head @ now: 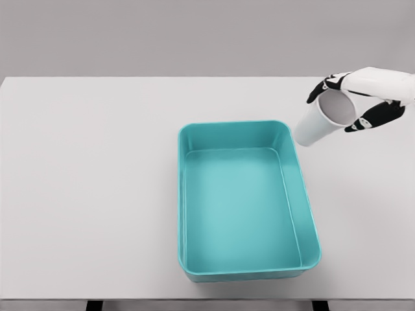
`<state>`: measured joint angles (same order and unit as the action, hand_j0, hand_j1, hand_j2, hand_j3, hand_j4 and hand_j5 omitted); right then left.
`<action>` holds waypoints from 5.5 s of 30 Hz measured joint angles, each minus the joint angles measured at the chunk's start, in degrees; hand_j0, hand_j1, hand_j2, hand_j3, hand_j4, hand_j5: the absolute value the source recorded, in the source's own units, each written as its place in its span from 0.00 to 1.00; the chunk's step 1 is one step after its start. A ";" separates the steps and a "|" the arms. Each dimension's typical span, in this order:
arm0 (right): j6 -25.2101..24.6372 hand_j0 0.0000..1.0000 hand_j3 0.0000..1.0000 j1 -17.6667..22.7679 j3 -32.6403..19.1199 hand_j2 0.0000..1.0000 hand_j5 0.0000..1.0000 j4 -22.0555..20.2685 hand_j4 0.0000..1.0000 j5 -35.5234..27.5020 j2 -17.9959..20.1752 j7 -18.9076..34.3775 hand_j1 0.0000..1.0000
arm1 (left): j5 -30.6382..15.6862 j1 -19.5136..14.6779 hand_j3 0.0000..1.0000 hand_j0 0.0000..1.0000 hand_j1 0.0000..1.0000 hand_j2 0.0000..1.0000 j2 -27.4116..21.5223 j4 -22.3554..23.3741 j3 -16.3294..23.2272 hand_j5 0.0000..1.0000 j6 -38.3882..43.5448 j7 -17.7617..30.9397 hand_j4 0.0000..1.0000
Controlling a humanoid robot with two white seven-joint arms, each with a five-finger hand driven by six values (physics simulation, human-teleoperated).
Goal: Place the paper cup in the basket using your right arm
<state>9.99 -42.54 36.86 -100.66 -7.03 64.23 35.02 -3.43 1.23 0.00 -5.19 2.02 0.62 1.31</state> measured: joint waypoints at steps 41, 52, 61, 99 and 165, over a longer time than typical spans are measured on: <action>-0.06 0.66 0.66 -0.79 5.97 0.66 0.66 -0.05 0.66 -0.03 -9.43 0.00 0.66 | 0.00 0.00 1.00 1.00 1.00 1.00 0.00 0.00 0.00 1.00 0.00 0.00 1.00; -0.13 0.66 0.66 -0.88 8.61 0.66 0.66 0.02 0.66 -0.02 -9.44 0.00 0.66 | 0.00 0.00 1.00 1.00 1.00 1.00 0.00 0.00 0.00 1.00 0.00 0.00 1.00; -0.20 0.66 0.66 -0.88 10.56 0.66 0.66 0.04 0.66 -0.02 -9.51 0.00 0.66 | 0.00 0.00 1.00 1.00 1.00 1.00 0.00 0.00 0.00 1.00 0.00 0.00 1.00; -4.24 0.66 0.66 -9.49 21.38 0.66 0.66 0.13 0.66 0.00 -10.48 -0.01 0.66 | 0.00 0.00 1.00 1.00 1.00 1.00 0.00 0.00 0.00 1.00 0.00 0.00 1.00; -6.70 0.98 0.98 -13.71 26.31 0.98 0.98 0.09 0.98 0.06 -9.81 -0.01 0.98 | 0.00 0.00 1.00 1.00 1.00 1.00 0.00 0.00 0.00 1.00 0.00 0.00 1.00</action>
<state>3.29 -56.25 63.16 -100.57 -6.97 54.42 35.02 -3.43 1.23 0.00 -5.19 2.02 0.62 1.31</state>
